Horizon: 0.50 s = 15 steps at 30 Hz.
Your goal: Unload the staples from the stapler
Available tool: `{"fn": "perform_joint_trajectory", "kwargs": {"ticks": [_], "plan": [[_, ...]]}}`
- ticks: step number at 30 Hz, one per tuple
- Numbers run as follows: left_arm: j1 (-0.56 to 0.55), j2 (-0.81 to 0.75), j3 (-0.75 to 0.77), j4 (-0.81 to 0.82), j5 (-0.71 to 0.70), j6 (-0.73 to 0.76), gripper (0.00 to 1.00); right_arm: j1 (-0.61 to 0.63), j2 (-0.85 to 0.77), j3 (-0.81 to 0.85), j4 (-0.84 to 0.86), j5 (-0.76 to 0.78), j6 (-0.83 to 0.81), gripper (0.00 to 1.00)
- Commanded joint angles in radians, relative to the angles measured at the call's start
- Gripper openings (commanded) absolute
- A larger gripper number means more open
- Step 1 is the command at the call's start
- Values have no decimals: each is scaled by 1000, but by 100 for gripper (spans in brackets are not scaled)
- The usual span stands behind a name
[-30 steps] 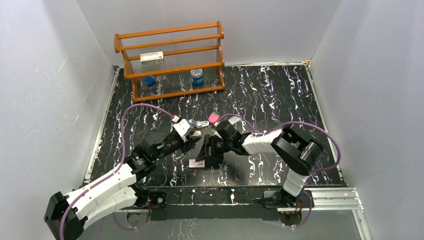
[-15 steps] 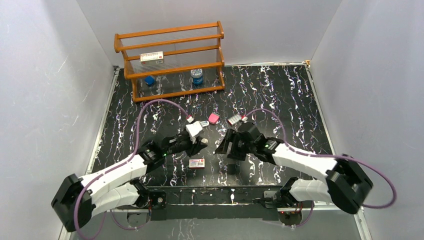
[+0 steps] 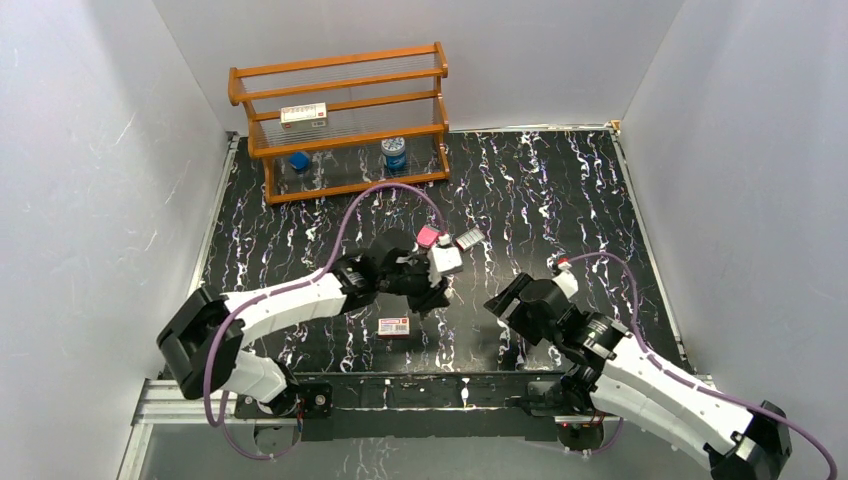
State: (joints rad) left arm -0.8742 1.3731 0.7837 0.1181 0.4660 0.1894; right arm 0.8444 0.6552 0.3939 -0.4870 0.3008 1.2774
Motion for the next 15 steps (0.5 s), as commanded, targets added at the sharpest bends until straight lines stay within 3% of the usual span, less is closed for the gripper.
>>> {"fn": "perform_joint_trajectory", "kwargs": {"ticks": [1,10,15], "plan": [[-76,66,118,-142,-54,78,0,-2,-86,7,-132,142,94,84],[-192,330,317,-319,-191,98,0,-2,-120,24,-202,185,146,84],[-210,346,352,-321,-232,94,0,-2,-119,31,-227,190,149,84]]}}
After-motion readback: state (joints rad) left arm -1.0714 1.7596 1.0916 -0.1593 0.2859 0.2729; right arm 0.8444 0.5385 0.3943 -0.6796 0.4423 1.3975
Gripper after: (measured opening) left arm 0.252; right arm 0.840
